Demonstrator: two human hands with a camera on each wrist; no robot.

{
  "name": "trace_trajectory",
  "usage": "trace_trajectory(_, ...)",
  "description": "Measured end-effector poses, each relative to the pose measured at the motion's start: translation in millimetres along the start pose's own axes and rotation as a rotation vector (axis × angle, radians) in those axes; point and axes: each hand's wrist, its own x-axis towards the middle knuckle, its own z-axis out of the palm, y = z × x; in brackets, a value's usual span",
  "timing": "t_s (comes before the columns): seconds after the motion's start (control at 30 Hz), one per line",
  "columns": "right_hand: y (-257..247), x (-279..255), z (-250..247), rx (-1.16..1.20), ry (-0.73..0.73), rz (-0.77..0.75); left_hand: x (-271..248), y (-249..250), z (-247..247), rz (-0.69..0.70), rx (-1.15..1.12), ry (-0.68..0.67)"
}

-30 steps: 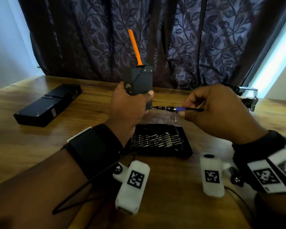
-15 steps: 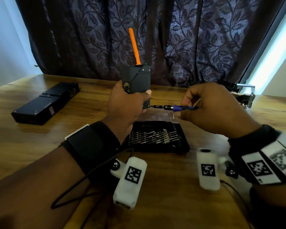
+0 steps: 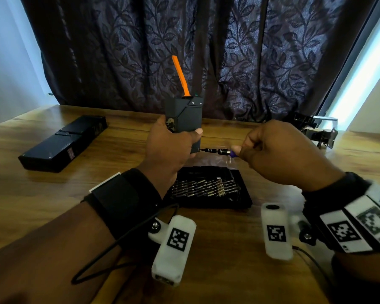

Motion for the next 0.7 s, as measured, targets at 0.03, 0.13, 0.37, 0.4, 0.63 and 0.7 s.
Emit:
trace_trajectory(0.03,1.5,0.3,0.6,-0.002,-0.008,-0.001,0.3,0.0,-0.1,-0.003,0.000,-0.001)
trace_trajectory(0.13,2.3,0.6,0.4,-0.005,-0.023,0.000,0.7,-0.2,-0.5,-0.005,-0.004,0.000)
trace_trajectory(0.37,0.1,-1.7,-1.7,0.041,-0.034,0.000,0.4,-3.3,-1.1,-0.012,-0.018,-0.025)
trace_trajectory(0.4,1.3,-1.5,-1.4,0.040,-0.032,0.001,0.4,-3.5,-1.1,-0.012,-0.017,-0.025)
trace_trajectory(0.63,4.2,-1.2,0.4,0.093,-0.098,0.006,1.7,-3.2,-1.6,-0.020,-0.005,-0.015)
trace_trajectory(0.7,6.5,0.1,1.3,0.118,-0.111,0.007,2.0,-2.0,-2.0,-0.040,0.002,-0.020)
